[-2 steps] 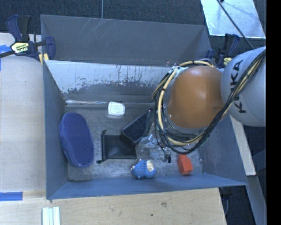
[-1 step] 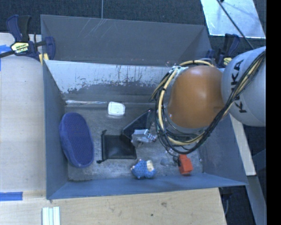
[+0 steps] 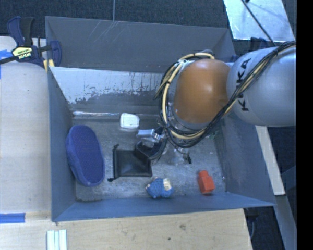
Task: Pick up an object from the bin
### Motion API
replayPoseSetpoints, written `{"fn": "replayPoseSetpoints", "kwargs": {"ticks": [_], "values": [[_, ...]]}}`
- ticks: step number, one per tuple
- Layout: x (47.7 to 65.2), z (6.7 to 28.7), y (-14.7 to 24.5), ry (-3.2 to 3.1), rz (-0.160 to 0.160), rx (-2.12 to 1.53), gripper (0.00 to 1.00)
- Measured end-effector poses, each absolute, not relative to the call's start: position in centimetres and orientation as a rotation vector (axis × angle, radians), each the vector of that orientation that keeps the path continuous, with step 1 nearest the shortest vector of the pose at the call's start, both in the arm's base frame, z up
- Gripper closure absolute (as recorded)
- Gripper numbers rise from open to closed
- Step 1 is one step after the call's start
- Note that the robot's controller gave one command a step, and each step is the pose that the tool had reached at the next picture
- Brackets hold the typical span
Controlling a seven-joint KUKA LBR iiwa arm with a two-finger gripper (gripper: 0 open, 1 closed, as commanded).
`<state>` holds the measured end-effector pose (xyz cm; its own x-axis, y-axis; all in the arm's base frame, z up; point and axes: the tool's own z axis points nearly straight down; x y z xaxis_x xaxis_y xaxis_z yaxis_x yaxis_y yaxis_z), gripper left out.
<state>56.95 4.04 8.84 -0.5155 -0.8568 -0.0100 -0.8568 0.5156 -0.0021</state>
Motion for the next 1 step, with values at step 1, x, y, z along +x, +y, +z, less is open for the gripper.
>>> {"fn": "replayPoseSetpoints", "kwargs": {"ticks": [1], "values": [[62.25, 7.37, 3.96, 2.604, -0.004, -1.735, 0.0]]}}
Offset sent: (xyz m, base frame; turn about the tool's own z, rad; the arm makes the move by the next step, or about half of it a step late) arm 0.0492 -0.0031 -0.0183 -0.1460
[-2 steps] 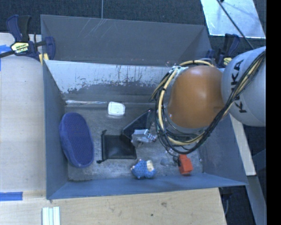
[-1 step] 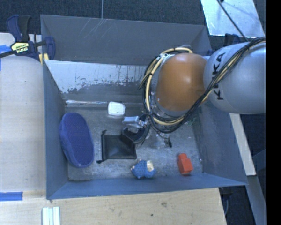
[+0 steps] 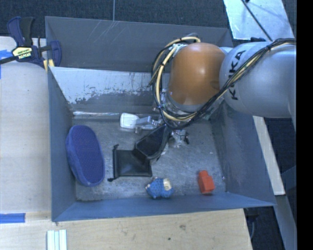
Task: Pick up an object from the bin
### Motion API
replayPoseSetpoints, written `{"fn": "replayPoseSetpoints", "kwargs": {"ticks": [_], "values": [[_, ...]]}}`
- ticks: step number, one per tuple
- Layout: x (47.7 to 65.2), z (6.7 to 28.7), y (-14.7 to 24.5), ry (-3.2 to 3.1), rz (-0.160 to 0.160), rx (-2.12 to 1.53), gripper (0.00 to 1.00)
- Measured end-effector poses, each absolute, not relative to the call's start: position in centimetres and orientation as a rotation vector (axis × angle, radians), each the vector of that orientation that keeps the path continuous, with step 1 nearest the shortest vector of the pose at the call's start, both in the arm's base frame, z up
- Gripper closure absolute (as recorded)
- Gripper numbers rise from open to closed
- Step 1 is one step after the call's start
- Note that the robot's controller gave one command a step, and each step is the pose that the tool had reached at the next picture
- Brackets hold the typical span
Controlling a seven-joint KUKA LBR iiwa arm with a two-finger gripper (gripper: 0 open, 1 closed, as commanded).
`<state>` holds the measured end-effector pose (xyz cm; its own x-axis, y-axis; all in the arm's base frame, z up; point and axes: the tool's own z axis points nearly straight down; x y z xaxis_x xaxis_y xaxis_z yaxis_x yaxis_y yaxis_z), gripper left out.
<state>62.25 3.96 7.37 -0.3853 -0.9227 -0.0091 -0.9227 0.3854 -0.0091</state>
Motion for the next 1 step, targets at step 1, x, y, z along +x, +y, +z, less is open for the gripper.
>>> {"fn": "replayPoseSetpoints", "kwargs": {"ticks": [1], "values": [[61.98, 7.1, 3.67, 2.616, -0.001, -1.734, 1.0]]}}
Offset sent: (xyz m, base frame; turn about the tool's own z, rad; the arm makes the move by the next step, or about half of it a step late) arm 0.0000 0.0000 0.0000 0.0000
